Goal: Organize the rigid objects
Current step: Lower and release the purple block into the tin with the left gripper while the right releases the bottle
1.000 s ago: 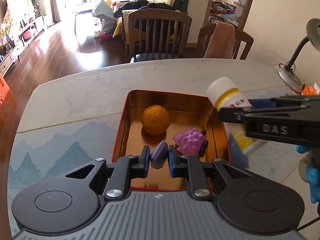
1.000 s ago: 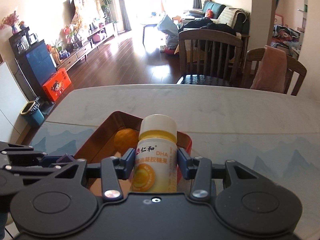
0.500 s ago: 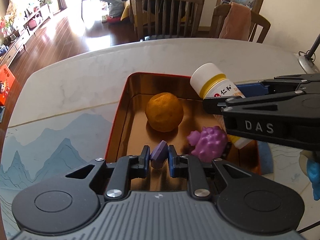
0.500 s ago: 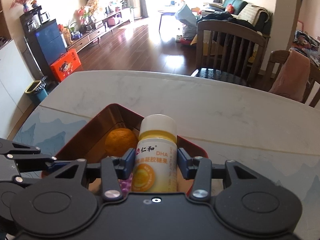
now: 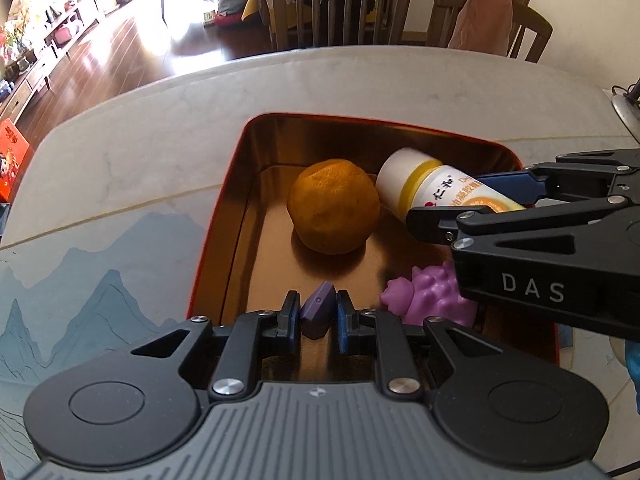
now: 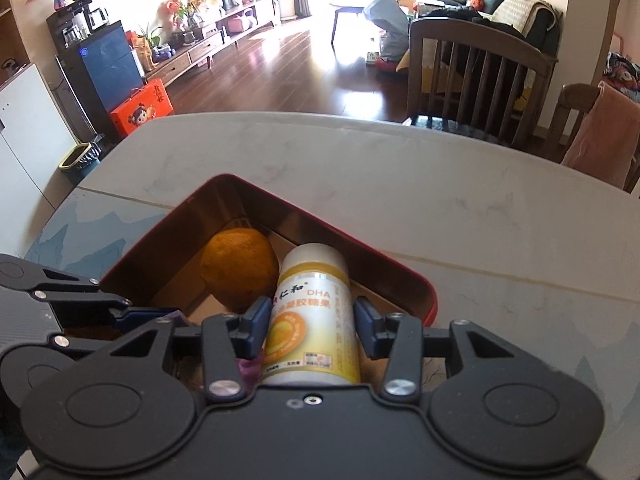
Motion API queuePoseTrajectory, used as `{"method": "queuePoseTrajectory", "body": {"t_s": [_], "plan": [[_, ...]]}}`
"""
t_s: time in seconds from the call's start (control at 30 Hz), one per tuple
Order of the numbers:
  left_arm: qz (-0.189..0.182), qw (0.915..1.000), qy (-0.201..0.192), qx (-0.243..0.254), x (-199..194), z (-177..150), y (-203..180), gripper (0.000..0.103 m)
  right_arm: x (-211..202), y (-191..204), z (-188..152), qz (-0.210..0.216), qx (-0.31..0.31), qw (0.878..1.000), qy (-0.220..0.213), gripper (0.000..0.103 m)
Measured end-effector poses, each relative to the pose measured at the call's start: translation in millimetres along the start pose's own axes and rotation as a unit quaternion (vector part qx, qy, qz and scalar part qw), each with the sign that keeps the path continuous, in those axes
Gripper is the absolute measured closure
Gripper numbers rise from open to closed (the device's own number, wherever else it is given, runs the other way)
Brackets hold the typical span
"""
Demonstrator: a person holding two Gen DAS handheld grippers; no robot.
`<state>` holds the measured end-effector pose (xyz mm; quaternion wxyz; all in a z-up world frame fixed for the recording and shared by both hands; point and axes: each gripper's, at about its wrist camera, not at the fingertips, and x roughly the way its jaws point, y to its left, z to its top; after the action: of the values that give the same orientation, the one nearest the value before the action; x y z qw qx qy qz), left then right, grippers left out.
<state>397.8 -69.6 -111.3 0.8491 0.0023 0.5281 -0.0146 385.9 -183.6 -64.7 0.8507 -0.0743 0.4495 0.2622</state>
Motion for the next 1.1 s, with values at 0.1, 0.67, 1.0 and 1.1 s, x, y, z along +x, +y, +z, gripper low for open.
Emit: {"method": "queuePoseTrajectory", "body": {"t_s": [0.1,0.67,1.0,1.1], "plan": [[-0.002,1.0000,-0.003,0.002,0.2,1.6,0.3,0.085,1.7,-0.1,-0.4,-0.003,0.002,1.000,0.004,0.059],[-0.008,0.9999,0.002,-0.015,-7.4,-2.8,8.8,0.084,-17.3,-1.1,-0.1,-0.015,0.024,1.000,-0.007,0.050],[-0.016,0.9995,-0.024,-0.016,-33.2,-11.8,12.3,0.059,-43.1,10.1,-7.4,-0.025,0.030,0.999,-0.025,0.042],[-0.019,0.9990,-0.037,-0.013,-44.5,-17.2,14.0,0.053,-53.4,13.6,-10.9,-0.027,0.038,0.998,-0.032,0.041]]}}
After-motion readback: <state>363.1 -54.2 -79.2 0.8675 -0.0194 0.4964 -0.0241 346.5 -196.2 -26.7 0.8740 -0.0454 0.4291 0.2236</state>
